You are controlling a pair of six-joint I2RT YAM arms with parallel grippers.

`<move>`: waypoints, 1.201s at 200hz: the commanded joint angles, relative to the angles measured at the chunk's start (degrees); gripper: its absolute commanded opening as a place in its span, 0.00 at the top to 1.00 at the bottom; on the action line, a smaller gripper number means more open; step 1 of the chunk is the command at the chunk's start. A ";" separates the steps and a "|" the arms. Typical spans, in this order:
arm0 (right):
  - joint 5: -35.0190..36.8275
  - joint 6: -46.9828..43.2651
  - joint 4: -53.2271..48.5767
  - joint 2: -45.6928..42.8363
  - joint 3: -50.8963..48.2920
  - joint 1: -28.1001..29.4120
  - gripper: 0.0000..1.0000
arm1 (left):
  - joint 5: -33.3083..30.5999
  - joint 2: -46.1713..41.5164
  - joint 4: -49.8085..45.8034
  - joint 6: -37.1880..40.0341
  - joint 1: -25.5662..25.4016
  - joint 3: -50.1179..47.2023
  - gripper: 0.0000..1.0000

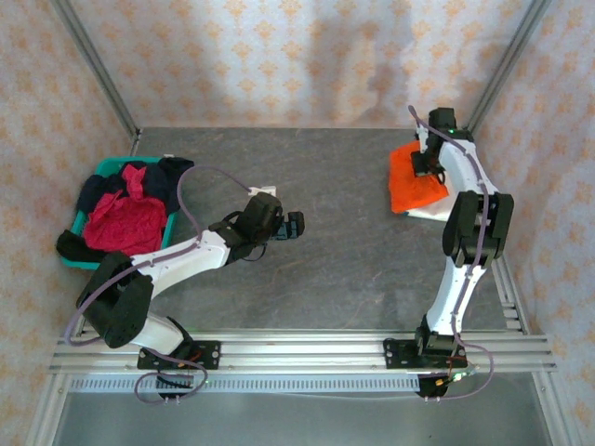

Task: Fold and stack the t-shirts

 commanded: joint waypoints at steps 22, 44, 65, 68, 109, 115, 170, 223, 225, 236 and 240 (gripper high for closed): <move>1.78 2.11 1.48 0.37 -0.01 -2.84 1.00 | -0.86 0.65 0.76 1.48 -0.47 1.66 0.03; 2.46 3.41 2.71 0.61 -0.66 -3.95 1.00 | -0.73 0.74 0.73 1.48 -0.52 1.88 0.03; 3.05 4.31 3.00 1.01 -0.74 -4.82 1.00 | -0.68 0.74 0.65 1.68 -0.47 2.02 0.03; 2.92 4.49 3.15 0.87 -0.87 -4.99 1.00 | -0.69 0.74 0.60 1.66 -0.47 2.09 0.03; -6.41 6.45 10.86 -7.32 -7.30 -5.37 1.00 | -0.70 0.89 0.86 1.84 -0.47 2.21 0.03; -5.87 6.40 10.46 -7.58 -6.82 -5.33 1.00 | -0.52 0.99 0.96 1.79 -0.48 2.22 0.03; -0.72 6.07 8.43 -6.00 -4.79 -6.01 1.00 | -0.55 0.53 1.48 1.92 -0.47 1.09 0.03; 1.19 8.08 10.66 -7.70 -6.35 -7.56 1.00 | -0.64 0.65 1.57 1.93 -0.47 1.07 0.02; 1.19 8.10 10.69 -7.75 -6.32 -7.62 1.00 | -0.61 0.72 1.57 1.92 -0.47 1.09 0.03; 0.81 7.92 10.50 -8.01 -6.50 -7.98 1.00 | -0.44 0.91 1.80 1.92 -0.47 1.24 0.02; 0.59 7.63 10.52 -8.07 -6.57 -7.99 1.00 | -0.35 1.04 1.90 1.92 -0.47 1.32 0.02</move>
